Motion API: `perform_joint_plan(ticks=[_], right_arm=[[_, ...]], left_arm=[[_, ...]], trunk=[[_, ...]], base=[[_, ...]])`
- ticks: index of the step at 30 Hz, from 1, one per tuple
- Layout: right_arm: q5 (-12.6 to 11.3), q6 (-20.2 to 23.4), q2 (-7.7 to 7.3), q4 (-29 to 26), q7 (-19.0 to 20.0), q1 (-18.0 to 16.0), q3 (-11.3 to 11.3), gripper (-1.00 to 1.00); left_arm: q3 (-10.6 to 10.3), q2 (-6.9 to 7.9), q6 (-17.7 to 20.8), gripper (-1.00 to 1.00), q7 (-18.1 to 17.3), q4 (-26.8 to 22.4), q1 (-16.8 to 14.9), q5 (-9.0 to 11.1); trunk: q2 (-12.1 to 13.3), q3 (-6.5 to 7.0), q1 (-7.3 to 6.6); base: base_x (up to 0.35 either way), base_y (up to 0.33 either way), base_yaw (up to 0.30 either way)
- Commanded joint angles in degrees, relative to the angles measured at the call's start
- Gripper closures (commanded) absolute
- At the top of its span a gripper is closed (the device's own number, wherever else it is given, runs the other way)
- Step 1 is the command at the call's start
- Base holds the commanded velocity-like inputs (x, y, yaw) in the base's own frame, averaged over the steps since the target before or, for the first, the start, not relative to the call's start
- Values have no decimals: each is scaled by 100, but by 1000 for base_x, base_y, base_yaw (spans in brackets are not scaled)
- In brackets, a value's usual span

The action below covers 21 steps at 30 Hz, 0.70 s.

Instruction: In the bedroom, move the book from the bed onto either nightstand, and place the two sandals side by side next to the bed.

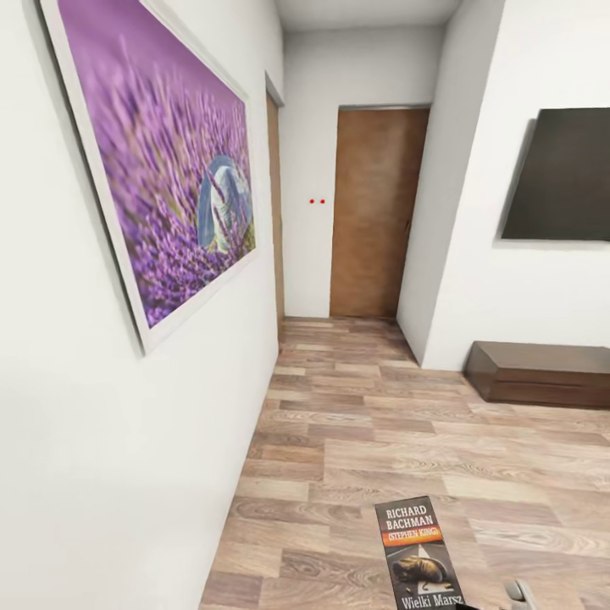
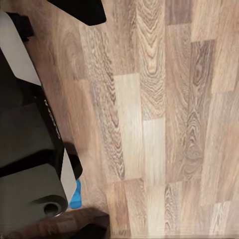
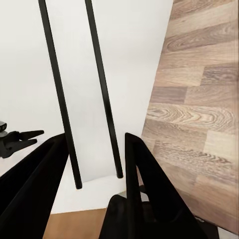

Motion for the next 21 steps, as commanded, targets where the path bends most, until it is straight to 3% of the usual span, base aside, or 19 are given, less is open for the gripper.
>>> perform_joint_plan(ticks=[1, 11, 15, 21], right_arm=[[-13, 12, 0, 6, 16, -9, -29, 100], [-13, 12, 0, 6, 16, -9, -29, 100], [-13, 12, 0, 6, 14, -10, -29, 100], [-13, 12, 0, 6, 8, -11, -29, 100]], left_arm=[[-36, 3, -15, -100, -19, 5, -4, 54], [-36, 3, -15, -100, -19, 5, -4, 54], [-36, 3, -15, -100, -20, 5, -4, 54], [-36, 3, -15, -100, -19, 5, -4, 54]], trunk=[[-12, -12, 3], [-12, -12, 3], [-12, -12, 3], [-12, -12, 3]], base=[[18, 0, -297], [4, 0, -253], [2, 0, -58], [278, 0, -3]])
